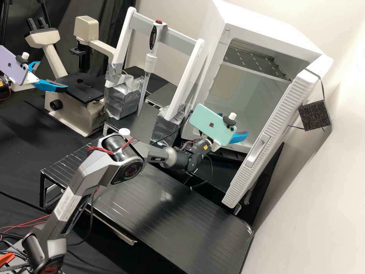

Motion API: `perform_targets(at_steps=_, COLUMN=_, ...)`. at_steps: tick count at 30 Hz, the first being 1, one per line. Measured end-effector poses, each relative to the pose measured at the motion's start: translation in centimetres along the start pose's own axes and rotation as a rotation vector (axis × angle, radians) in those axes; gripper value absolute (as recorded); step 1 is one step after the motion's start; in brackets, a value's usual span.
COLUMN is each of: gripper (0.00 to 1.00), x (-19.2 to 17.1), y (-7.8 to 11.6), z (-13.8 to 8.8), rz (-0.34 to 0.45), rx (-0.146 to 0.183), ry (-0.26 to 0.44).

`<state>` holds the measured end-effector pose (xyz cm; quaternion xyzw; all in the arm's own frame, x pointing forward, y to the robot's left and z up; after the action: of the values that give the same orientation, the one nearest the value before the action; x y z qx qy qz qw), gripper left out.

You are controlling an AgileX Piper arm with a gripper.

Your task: Move the petri dish to the incubator

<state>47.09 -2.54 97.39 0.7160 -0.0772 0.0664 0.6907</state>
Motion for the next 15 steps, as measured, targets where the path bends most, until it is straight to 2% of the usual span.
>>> perform_targets(at_steps=6, gripper=0.0, x=0.9, y=-1.1, z=0.8, rz=-0.03, rx=-0.005, ry=-0.026)
perform_targets(at_steps=10, gripper=0.0, x=1.2, y=-2.2, z=0.5, rz=-0.064, rx=-0.023, ry=-0.023)
perform_targets(at_steps=15, gripper=0.0, x=1.4, y=-3.2, z=0.2, rz=-0.083, rx=-0.027, ry=-0.018)
